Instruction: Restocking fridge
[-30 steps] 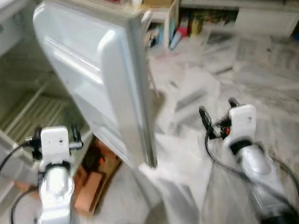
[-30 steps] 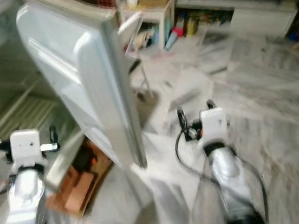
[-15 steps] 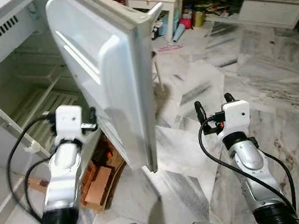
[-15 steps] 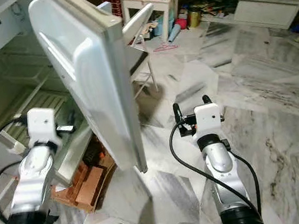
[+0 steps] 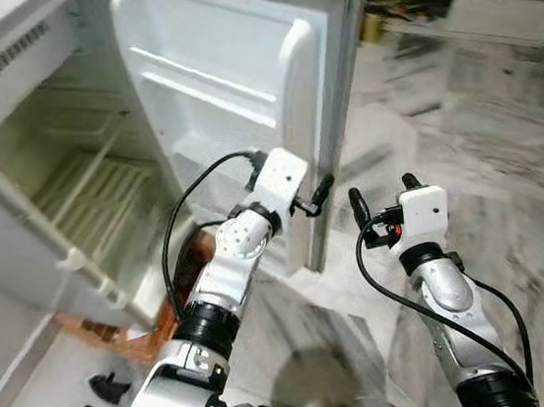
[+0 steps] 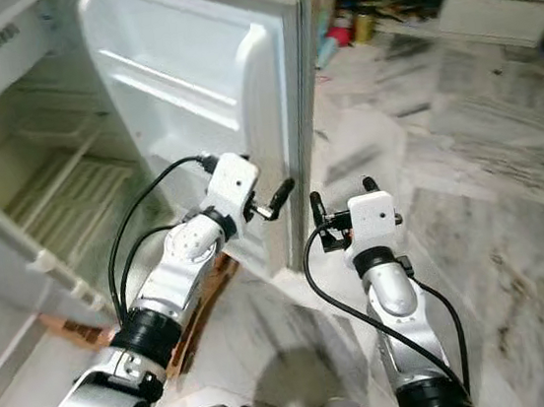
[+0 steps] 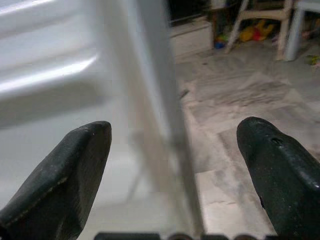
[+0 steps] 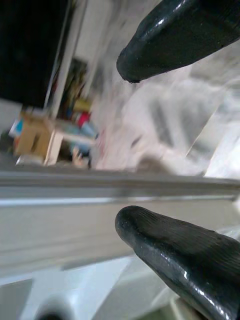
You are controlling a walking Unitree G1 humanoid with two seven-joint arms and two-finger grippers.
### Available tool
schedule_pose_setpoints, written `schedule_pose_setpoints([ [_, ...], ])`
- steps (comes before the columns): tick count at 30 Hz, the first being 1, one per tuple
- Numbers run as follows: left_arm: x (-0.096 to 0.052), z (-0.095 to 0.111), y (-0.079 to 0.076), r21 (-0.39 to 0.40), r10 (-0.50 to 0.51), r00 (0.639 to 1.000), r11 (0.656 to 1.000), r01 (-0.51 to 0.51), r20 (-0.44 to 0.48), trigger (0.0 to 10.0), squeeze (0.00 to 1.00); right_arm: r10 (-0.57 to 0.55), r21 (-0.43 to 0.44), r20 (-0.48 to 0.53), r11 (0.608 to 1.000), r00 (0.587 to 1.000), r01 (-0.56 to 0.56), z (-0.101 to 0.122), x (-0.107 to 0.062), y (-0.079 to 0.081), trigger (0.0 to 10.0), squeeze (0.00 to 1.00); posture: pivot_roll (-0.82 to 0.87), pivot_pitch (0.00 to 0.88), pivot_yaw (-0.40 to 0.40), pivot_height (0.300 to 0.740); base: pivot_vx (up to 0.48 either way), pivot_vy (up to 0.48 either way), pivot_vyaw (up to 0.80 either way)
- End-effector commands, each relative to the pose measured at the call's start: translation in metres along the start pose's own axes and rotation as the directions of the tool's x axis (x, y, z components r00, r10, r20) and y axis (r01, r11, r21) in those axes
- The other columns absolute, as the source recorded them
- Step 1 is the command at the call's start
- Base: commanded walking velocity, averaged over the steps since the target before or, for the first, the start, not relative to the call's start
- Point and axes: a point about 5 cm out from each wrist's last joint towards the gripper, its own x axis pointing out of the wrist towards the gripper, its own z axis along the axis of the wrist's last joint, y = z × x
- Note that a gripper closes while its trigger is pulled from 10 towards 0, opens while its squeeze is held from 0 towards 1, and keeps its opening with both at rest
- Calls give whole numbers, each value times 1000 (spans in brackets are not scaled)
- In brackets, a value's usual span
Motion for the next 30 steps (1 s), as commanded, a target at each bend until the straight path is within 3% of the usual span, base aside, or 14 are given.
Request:
schedule_pose_setpoints([
  [1,-11,-17,18,-17,72,997,997,-73,-43,10000,0,-7,7,3,1000,1000,7,2,0,0,10000,0,-43,79,30,740,0,0,0],
  [3,-23,-25,31,-11,125,991,992,-126,-56,10000,0,-6,10,1,1000,1000,6,1,-1,1,10000,0,-34,83,31,740,0,0,0],
  [5,-27,-28,35,-10,140,988,990,-141,-59,10000,0,-6,11,1,1000,1000,6,1,-1,1,10000,0,-27,85,29,740,0,0,0],
  [7,-50,-43,46,3,193,978,981,-193,-80,10000,0,-3,15,-2,1000,1000,3,0,0,2,10000,0,-17,87,24,740,0,0,0],
  [11,-67,-51,49,18,229,970,974,-228,-87,10000,0,-3,15,-4,1000,1000,3,0,1,2,10000,0,-13,88,21,740,0,0,0],
  [13,-85,-57,53,37,288,953,958,-286,-90,10000,0,-15,21,-15,1000,1000,15,-1,0,2,10000,0,-14,88,19,740,0,0,0],
  [18,-104,-66,59,13,377,918,925,-379,-119,10000,0,-18,23,-20,1000,1000,19,-2,-2,0,10000,0,-17,85,19,740,0,0,-679],
  [23,-110,-67,62,-5,408,903,911,-412,-135,10000,0,-16,24,-17,1000,1000,17,-1,-1,-1,10000,0,-15,87,17,740,0,-143,-705],
  [30,-115,-51,61,3,436,894,899,-438,-105,10000,0,-2,27,-9,1000,1000,2,2,0,0,10000,0,0,113,23,740,0,-425,-238],
])
